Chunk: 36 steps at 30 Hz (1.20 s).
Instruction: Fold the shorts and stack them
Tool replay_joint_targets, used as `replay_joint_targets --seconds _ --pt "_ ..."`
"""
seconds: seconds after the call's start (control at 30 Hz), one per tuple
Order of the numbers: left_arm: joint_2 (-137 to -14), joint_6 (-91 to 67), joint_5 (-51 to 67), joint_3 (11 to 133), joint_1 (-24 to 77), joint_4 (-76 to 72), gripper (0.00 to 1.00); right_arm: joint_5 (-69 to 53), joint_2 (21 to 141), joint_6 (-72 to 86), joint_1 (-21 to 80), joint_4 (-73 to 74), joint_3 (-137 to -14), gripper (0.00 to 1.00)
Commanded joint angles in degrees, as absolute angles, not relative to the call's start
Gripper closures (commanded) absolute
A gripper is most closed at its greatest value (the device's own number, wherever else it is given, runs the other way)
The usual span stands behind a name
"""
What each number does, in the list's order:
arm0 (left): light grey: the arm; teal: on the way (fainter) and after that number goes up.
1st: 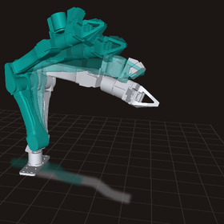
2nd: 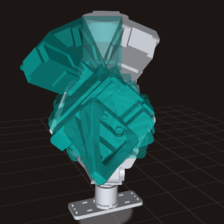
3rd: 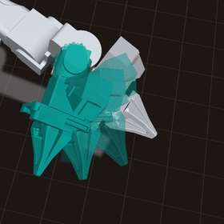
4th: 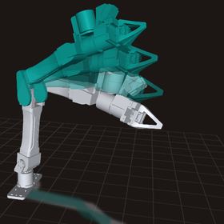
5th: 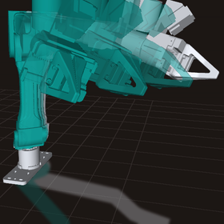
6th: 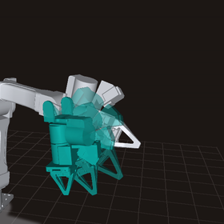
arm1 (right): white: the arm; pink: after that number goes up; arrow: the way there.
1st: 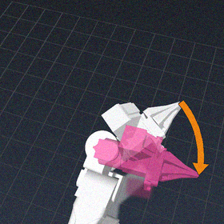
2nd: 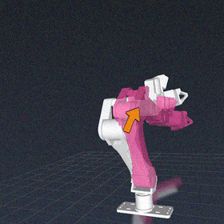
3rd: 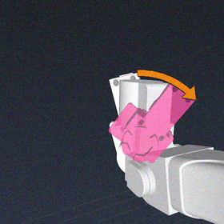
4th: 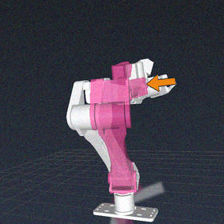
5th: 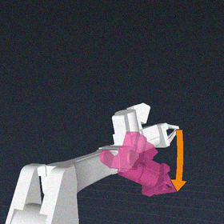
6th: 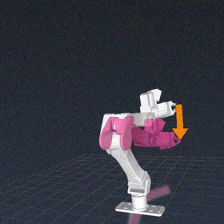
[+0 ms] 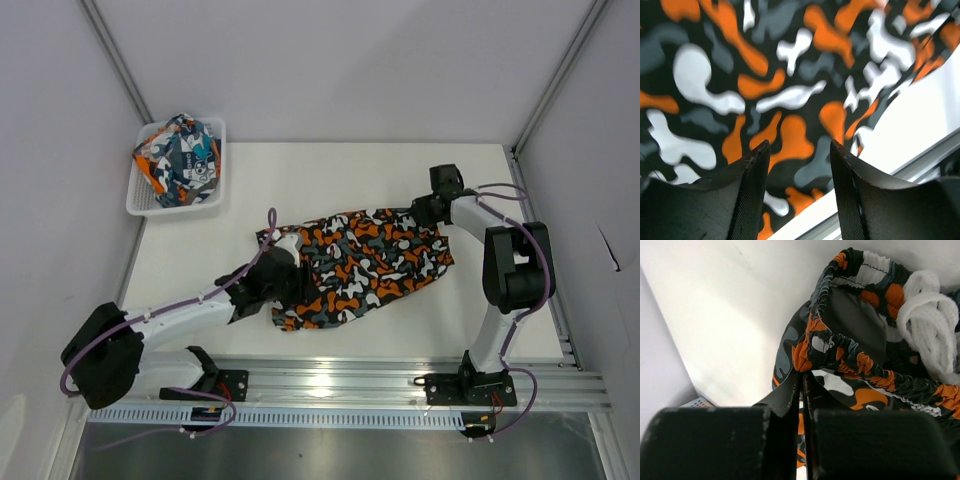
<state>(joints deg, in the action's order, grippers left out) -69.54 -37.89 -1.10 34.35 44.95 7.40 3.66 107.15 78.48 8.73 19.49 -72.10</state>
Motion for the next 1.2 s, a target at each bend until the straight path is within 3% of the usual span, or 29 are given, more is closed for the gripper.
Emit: replay_joint_targets --seconds 0.0,0.3,1.03,1.1,1.17 --pt "-67.15 -42.88 -0.53 28.06 47.02 0.36 0.46 4.57 106.08 80.16 8.44 19.42 -75.41 1.00" --pt "-68.19 -47.81 -1.05 19.25 52.29 -8.96 0.48 4.22 107.66 80.68 8.35 18.55 -76.90 1.00" --pt "-87.10 -53.88 -8.08 22.32 71.54 -13.18 0.50 3.26 122.86 79.37 6.94 17.68 -95.00 1.00" --pt "-87.62 -54.05 -8.17 22.76 72.07 -12.92 0.50 1.41 125.15 78.67 6.68 16.53 -96.15 0.93" --pt "-87.63 -54.14 -8.70 23.11 72.51 -12.04 0.50 0.70 126.55 77.44 6.16 14.42 -96.68 0.78"
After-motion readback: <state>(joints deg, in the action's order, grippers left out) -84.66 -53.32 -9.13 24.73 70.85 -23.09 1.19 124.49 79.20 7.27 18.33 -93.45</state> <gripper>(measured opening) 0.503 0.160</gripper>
